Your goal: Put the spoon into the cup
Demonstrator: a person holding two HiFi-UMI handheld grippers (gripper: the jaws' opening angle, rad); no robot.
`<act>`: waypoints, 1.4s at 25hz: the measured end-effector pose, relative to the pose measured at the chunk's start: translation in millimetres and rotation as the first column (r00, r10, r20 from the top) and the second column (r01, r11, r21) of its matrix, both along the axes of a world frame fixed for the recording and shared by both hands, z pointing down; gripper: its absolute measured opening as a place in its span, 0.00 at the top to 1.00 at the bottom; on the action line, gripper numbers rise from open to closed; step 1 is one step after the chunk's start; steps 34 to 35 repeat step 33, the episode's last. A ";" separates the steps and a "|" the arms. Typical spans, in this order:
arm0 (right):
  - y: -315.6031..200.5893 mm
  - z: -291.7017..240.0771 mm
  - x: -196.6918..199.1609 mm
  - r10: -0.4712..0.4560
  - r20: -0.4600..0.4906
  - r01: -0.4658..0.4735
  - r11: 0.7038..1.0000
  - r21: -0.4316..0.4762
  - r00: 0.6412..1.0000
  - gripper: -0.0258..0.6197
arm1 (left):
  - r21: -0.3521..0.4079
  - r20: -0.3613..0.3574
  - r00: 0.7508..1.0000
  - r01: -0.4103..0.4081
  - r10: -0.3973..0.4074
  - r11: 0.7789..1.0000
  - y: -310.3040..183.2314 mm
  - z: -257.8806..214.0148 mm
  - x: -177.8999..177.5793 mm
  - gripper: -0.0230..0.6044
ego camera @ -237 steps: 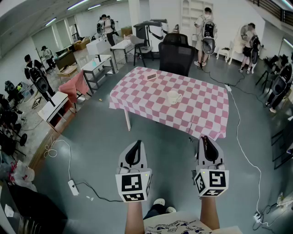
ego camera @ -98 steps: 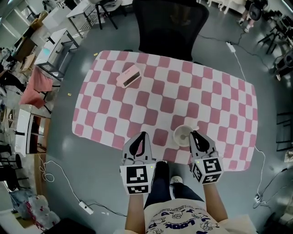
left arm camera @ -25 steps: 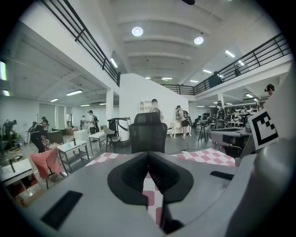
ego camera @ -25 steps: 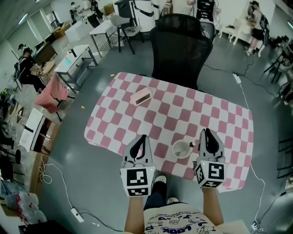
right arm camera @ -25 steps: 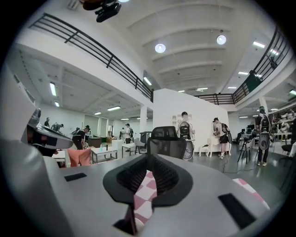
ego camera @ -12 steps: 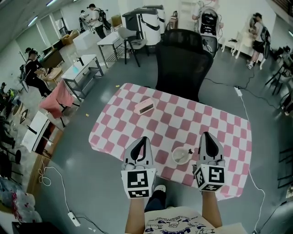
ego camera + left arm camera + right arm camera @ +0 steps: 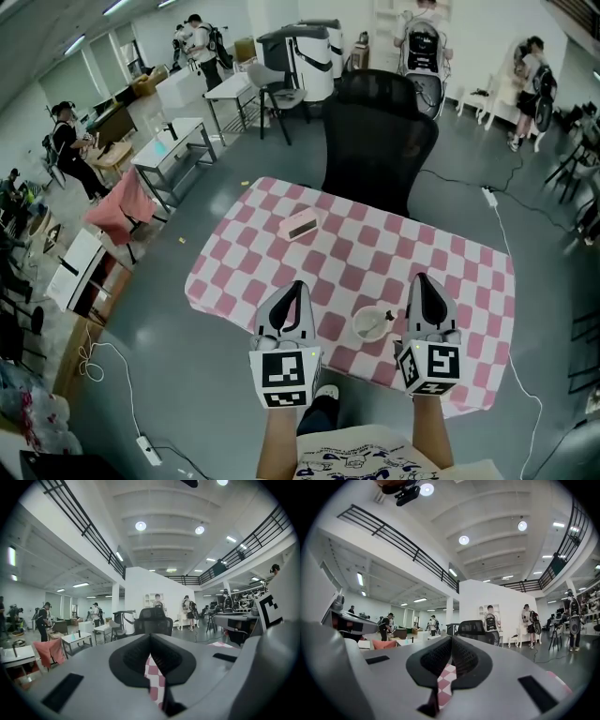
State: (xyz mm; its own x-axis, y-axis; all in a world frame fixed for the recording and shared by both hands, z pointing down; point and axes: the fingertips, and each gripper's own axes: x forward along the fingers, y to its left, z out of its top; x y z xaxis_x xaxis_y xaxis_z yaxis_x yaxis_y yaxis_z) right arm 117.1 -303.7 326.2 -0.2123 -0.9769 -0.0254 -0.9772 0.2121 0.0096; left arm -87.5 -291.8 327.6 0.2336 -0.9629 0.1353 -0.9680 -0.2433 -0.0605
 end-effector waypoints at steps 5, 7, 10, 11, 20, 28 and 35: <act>-0.6 -1.3 -3.0 -0.009 0.002 0.009 1.000 0.003 1.000 0.94 | 0.006 -0.003 1.000 0.002 -0.002 1.000 0.0 -1.0 -0.8 0.94; -1.0 -1.7 -4.9 -0.014 -0.001 0.014 1.000 0.003 1.000 0.94 | 0.006 -0.002 1.000 0.003 -0.003 1.000 -0.5 -1.3 -1.4 0.94; -1.7 -3.0 -5.8 -0.016 -0.002 0.016 1.000 0.004 1.000 0.94 | 0.007 -0.001 1.000 0.003 -0.003 1.000 -1.3 -3.2 -1.8 0.94; -2.1 -3.5 -5.7 -0.016 -0.002 0.016 1.000 0.005 1.000 0.94 | 0.008 -0.001 1.000 0.004 -0.004 1.000 -1.6 -3.8 -2.1 0.94; -3.4 -2.6 -5.2 -0.009 -0.001 0.009 1.000 0.002 1.000 0.94 | 0.008 -0.004 1.000 0.005 -0.005 1.000 -3.0 -2.2 -3.7 0.94; -4.6 -1.1 -3.9 -0.008 -0.001 0.008 1.000 -0.003 1.000 0.94 | 0.009 -0.008 1.000 0.004 -0.004 1.000 -3.5 -2.2 -1.8 0.94; -6.2 0.5 -4.0 -0.011 -0.001 0.011 1.000 -0.006 1.000 0.94 | 0.007 -0.007 1.000 0.007 -0.007 1.000 -4.2 -0.5 -2.9 0.94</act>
